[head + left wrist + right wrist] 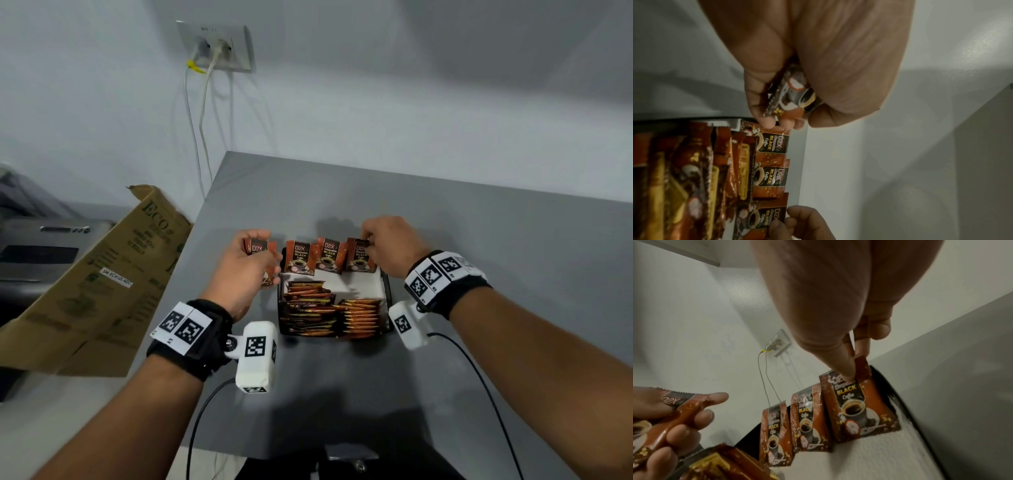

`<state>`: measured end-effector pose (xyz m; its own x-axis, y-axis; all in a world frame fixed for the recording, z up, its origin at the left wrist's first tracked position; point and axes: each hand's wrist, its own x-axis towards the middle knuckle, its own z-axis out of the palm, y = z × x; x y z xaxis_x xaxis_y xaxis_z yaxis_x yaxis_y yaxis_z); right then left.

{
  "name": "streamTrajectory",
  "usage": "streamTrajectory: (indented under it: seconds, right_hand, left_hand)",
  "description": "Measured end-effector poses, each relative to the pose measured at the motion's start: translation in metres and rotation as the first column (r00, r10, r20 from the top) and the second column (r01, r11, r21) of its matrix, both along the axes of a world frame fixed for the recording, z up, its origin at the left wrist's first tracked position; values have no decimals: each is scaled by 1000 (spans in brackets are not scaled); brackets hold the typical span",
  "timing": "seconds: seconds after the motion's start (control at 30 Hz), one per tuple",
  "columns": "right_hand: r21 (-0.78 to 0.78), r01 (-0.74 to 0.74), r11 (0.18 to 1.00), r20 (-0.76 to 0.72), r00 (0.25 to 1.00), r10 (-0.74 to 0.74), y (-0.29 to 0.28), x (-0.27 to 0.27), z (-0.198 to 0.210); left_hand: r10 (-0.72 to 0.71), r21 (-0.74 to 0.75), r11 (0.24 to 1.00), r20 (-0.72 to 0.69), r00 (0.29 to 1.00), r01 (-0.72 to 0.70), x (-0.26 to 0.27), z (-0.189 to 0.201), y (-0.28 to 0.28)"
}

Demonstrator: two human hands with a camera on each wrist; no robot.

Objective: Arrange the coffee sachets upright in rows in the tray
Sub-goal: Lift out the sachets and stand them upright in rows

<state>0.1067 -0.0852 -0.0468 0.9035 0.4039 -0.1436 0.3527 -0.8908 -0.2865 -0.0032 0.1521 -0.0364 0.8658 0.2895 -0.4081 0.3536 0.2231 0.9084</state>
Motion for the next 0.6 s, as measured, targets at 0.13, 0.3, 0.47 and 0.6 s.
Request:
streamTrajectory:
  seconds: [0.13,0.3,0.47,0.6]
  right_hand:
    - [44,5,999,38,999,-7,-5,-1,0]
    - [371,-13,929,-13,1000,20,10,-15,48]
    - [523,-29,852,-125,986,111,38,-27,85]
    - [462,38,886,-135,990,27,34,-13,74]
  left_hand:
    - [-15,-32,999,21,1000,16,1,8,-7]
    - [-215,64,976,128,968,209,7,23,-20]
    - [-290,123,955,197,937,269,23,36,-43]
    - [-164,203,969,91,982,143,31,22,-23]
